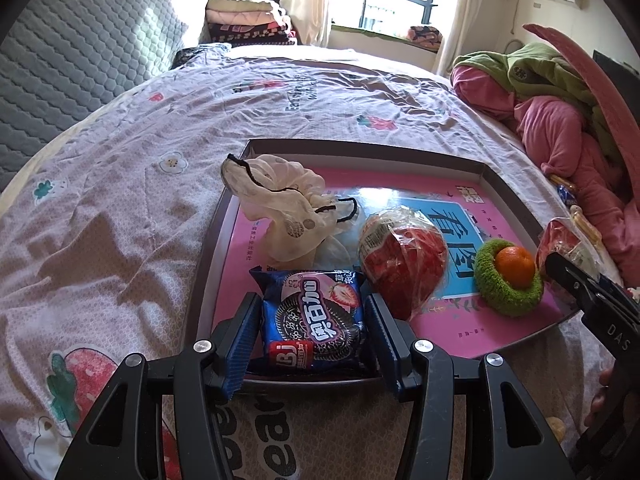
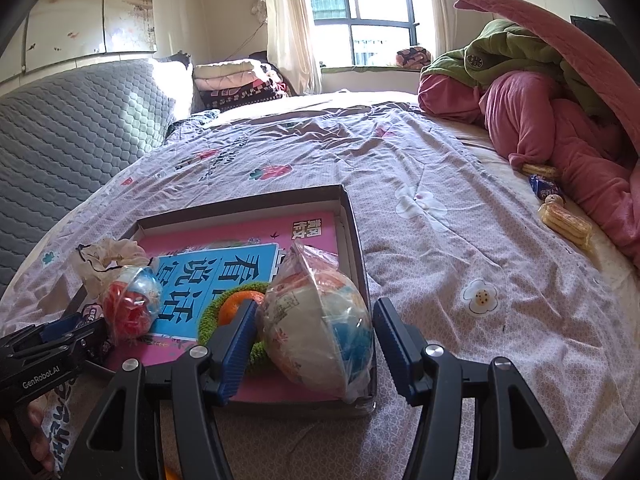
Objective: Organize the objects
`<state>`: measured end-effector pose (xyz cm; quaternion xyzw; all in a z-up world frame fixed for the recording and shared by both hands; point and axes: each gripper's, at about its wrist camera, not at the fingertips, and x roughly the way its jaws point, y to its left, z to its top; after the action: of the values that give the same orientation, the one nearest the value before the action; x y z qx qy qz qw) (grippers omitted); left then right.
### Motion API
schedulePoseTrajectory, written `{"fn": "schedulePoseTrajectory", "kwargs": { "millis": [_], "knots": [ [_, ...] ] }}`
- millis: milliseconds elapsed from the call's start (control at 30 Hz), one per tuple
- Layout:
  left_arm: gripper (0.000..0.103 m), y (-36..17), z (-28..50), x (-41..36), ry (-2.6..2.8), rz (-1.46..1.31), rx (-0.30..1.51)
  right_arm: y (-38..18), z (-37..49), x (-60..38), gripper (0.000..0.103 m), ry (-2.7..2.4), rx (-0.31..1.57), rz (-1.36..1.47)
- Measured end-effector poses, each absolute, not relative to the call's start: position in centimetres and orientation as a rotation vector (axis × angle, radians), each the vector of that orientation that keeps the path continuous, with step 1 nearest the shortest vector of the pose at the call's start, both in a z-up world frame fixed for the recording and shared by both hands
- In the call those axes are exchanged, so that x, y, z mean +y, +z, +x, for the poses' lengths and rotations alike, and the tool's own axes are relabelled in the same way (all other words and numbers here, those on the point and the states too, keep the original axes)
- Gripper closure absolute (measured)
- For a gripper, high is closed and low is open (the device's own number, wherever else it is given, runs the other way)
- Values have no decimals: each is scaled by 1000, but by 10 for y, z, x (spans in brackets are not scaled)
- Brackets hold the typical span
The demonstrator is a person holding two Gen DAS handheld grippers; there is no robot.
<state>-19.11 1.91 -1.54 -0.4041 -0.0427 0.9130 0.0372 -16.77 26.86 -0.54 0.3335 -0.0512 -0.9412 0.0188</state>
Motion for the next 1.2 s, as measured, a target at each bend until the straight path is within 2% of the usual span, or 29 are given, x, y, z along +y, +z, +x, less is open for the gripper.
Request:
{"fn": "schedulePoseTrajectory", "kwargs": {
  "millis": [500,700,1200],
  "knots": [
    [48,-6,-185,19,2805,-1203,-132,-6,-168,269,44,-2924,-149,1033],
    [48,-4,-182,19,2813,-1191,-121,-5,-167,267,38,-2929,-133,1029],
    [48,7,-175,23,2843,-1102,-93,-1,-164,267,35,-2946,-112,1012]
  ]
}}
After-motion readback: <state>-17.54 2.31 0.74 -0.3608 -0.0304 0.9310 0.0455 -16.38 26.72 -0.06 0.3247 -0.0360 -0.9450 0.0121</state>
